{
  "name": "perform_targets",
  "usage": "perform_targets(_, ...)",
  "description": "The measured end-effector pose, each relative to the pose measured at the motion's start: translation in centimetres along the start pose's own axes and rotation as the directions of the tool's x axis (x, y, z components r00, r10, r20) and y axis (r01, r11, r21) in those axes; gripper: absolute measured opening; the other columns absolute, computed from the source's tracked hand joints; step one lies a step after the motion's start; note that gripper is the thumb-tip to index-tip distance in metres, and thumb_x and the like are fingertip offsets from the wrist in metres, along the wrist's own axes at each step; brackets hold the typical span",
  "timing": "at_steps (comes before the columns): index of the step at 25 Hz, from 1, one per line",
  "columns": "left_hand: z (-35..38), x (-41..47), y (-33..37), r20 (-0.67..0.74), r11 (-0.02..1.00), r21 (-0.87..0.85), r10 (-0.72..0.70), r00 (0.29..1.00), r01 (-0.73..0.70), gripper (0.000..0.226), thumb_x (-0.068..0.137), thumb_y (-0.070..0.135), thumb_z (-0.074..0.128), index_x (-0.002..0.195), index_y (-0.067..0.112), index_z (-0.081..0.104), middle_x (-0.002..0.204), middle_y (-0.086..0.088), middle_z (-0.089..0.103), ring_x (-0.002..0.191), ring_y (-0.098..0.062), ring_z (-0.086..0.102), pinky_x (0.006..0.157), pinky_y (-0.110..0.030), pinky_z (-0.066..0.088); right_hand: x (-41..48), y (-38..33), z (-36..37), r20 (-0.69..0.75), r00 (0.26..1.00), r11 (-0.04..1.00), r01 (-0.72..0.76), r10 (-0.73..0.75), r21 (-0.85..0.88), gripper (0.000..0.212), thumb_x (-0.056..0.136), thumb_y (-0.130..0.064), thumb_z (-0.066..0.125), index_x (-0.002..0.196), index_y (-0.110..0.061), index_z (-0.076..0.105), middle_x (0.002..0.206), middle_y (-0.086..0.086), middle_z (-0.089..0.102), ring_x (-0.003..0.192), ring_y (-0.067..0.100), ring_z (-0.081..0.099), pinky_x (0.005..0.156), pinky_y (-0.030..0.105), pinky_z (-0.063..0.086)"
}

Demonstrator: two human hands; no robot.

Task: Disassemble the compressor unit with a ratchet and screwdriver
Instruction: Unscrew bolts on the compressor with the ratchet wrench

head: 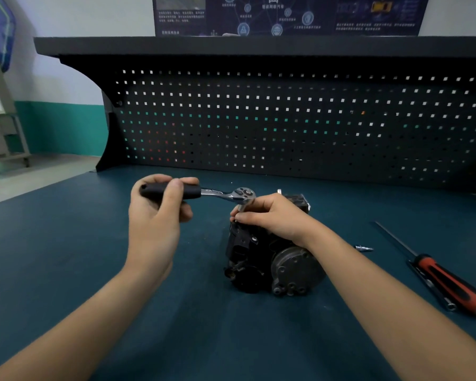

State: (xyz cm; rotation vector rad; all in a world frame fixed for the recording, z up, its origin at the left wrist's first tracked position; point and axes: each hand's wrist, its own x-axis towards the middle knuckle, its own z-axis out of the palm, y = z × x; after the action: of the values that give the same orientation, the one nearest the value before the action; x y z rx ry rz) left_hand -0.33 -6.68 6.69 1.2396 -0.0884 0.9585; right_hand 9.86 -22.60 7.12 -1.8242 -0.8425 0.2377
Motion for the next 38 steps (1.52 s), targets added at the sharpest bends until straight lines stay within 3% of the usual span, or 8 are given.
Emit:
perform_targets(5,0.8,7.1,-2.1,0.034,0.922,-0.080,-0.378,0.925,0.380,0.019,0.095,0.011,0.041,0.079,0.014,0.049,0.070,0.005,0.071,0.037,-0.003,0.036,0.040,-0.014,0.036,0.3,0.0,0.1,-0.039,0.999,1.000,0.009,-0.009,0.006,0.009,0.089,-0.029,0.060,0.090,-0.031,0.069,0.092,-0.014,0.071,0.095,-0.001,0.063,0.092,0.014,0.046)
perform_targets(9,2.2,9.1,-4.1,0.154,0.827,-0.096,-0.538,0.829,0.554,0.020,0.094,0.013,0.040,0.075,0.015,0.044,0.065,0.007,0.070,0.032,-0.002,0.030,0.036,-0.012,0.031,0.4,0.1,0.0,-0.035,0.999,0.999,0.018,-0.017,0.036,0.012,0.092,-0.021,0.057,0.092,-0.021,0.069,0.088,-0.011,0.071,0.079,-0.004,0.063,0.080,0.009,0.048)
perform_targets(18,0.0,0.5,0.6,-0.012,0.950,-0.183,-0.261,0.965,0.254,0.012,0.098,0.018,0.045,0.087,0.020,0.044,0.082,0.006,0.074,0.051,-0.006,0.058,0.050,-0.018,0.049,0.3,-0.2,0.4,0.015,0.999,0.999,0.046,-0.046,-0.005,0.015,0.095,-0.020,0.051,0.089,-0.023,0.064,0.084,-0.015,0.069,0.080,-0.007,0.063,0.077,0.008,0.047)
perform_targets(23,-0.2,0.0,0.8,0.027,0.929,-0.251,-0.274,0.961,0.272,0.010,0.099,0.019,0.044,0.090,0.022,0.047,0.090,0.004,0.073,0.062,-0.007,0.065,0.056,-0.021,0.053,0.3,-0.1,0.4,0.022,0.999,0.999,0.036,-0.036,-0.008,0.013,0.095,-0.020,0.052,0.091,-0.020,0.064,0.087,-0.011,0.069,0.083,-0.003,0.063,0.084,0.012,0.048)
perform_targets(29,3.6,6.8,-3.0,0.040,0.842,-0.160,-0.517,0.855,0.516,0.021,0.098,0.026,0.047,0.080,0.017,0.054,0.073,0.005,0.071,0.059,-0.002,0.055,0.051,-0.016,0.044,0.2,-0.1,0.2,0.000,0.999,0.999,0.037,-0.037,0.030,0.010,0.092,-0.011,0.056,0.094,-0.013,0.066,0.089,-0.004,0.068,0.073,-0.010,0.061,0.073,0.007,0.046)
perform_targets(31,4.5,7.4,-3.7,0.042,0.858,-0.100,-0.503,0.863,0.504,0.023,0.098,0.024,0.045,0.076,0.016,0.051,0.083,0.003,0.070,0.070,-0.006,0.059,0.060,-0.021,0.044,0.2,0.0,0.2,-0.017,0.999,0.999,0.033,-0.033,0.037,0.011,0.092,-0.011,0.056,0.096,-0.010,0.066,0.092,-0.001,0.068,0.075,-0.007,0.061,0.075,0.008,0.048)
perform_targets(35,2.4,6.2,-2.7,0.067,0.778,-0.361,-0.528,0.847,0.514,0.024,0.099,0.018,0.040,0.078,0.011,0.047,0.068,0.000,0.070,0.064,-0.011,0.068,0.067,-0.027,0.054,0.4,-0.1,0.3,-0.006,1.000,0.999,-0.016,0.016,-0.039,0.015,0.094,-0.018,0.054,0.096,-0.011,0.067,0.097,0.000,0.070,0.093,0.008,0.063,0.092,0.024,0.048)
perform_targets(38,1.2,4.1,-0.8,0.018,0.855,-0.332,-0.417,0.909,0.399,0.021,0.099,0.014,0.042,0.079,0.012,0.048,0.067,0.002,0.068,0.070,-0.012,0.069,0.064,-0.026,0.057,0.3,-0.2,0.4,0.013,1.000,0.999,-0.002,0.003,-0.052,0.015,0.095,-0.017,0.052,0.096,-0.011,0.066,0.096,-0.002,0.069,0.095,0.007,0.062,0.097,0.026,0.046)
